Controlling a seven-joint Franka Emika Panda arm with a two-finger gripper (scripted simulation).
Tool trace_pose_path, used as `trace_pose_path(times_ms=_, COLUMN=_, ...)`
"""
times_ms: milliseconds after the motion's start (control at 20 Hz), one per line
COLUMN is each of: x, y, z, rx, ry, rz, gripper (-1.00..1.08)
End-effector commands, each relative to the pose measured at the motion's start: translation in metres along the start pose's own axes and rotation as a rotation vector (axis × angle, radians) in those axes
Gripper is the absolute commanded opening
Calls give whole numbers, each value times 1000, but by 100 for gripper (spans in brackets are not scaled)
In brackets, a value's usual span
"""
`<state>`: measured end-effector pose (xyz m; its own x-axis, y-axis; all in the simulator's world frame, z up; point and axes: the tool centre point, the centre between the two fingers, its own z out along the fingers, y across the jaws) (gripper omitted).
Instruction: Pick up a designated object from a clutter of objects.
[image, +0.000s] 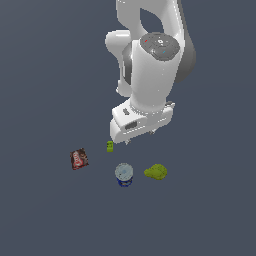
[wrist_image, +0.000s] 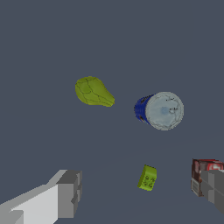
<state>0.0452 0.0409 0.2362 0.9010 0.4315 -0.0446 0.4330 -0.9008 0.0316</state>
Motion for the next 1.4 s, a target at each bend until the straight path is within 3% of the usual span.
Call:
trace_pose_path(times_ms=0, x=12, y=-5, z=16, rx=-2, ry=3, rz=-86, gripper=100)
trace_pose_path(times_ms=750, x=71, y=-44, z=109, rx=7, ry=36, rz=-555, gripper=100)
trace_pose_path(times_ms=1350, x=85, y=-60, z=140, rx=15, ry=54, rz=-697, gripper=100)
